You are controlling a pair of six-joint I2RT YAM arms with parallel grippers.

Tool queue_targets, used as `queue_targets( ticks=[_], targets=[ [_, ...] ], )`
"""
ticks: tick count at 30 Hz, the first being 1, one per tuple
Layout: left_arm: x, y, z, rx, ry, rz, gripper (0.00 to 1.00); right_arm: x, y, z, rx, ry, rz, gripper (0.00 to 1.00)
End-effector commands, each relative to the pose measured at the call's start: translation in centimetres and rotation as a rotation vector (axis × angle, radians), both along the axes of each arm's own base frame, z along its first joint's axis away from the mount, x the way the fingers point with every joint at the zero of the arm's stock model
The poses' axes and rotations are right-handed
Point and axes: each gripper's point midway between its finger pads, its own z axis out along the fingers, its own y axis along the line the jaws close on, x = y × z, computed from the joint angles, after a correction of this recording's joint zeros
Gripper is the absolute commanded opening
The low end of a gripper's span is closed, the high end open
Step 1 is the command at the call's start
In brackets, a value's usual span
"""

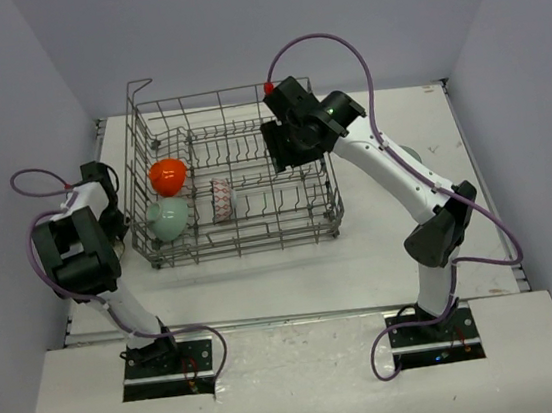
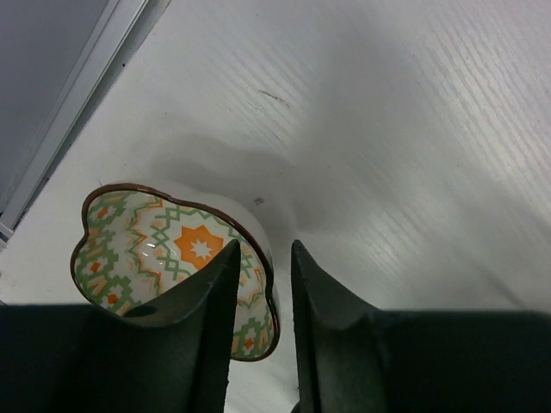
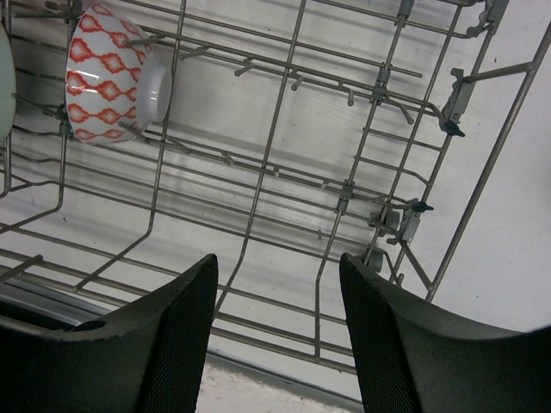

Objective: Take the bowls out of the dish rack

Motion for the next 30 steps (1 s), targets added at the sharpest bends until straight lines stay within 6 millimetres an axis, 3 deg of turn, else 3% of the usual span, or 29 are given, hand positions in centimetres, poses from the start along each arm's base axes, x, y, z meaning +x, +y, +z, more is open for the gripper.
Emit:
queue_targets(
  ticks=[1,5,11,12,15,19,20,21,27,30],
  targets=[
    [1.8,1.0,1.1,0.029,-0.061,0.004,0.32,0.0,-0.1,2.3,0.035,-0.050,-0.020,0.59],
    [2.9,1.1,2.9,0.027,-0.104,0.003,0.37,0.0,0.1,2.1,0.033,-0.040,-0.016,0.60],
    [6.6,0.9,8.8,0.001,-0.272,0.000,0.40,0.0,0.2,1.9,0.031,-0.034,-0.014,0.60],
    [7.6,1.0,10.9,0.005,-0.328,-0.003,0.41,0.0,0.3,1.8,0.032,-0.029,-0.013,0.60],
    [8.6,0.3,14.7,-0.021,-0.430,-0.006,0.42,0.0,0.4,1.9,0.038,-0.029,-0.010,0.60],
    [9.5,-1.0,23.1,-0.013,-0.692,-0.028,0.45,0.1,0.6,2.0,0.043,-0.027,-0.004,0.60],
    [9.3,-2.1,25.8,-0.018,-0.759,-0.051,0.45,0.1,0.7,2.2,0.050,-0.031,-0.002,0.60],
    [9.4,-2.8,26.9,-0.013,-0.771,-0.066,0.45,0.1,0.8,2.2,0.054,-0.029,-0.001,0.60],
    [10.4,-11.3,28.8,-0.179,-0.871,-0.284,0.40,-0.2,0.9,1.7,0.060,-0.011,0.003,0.60],
    [11.7,-15.7,31.1,-0.291,-0.959,-0.447,0.39,-0.6,0.6,1.4,0.062,-0.008,0.000,0.60]
  ],
)
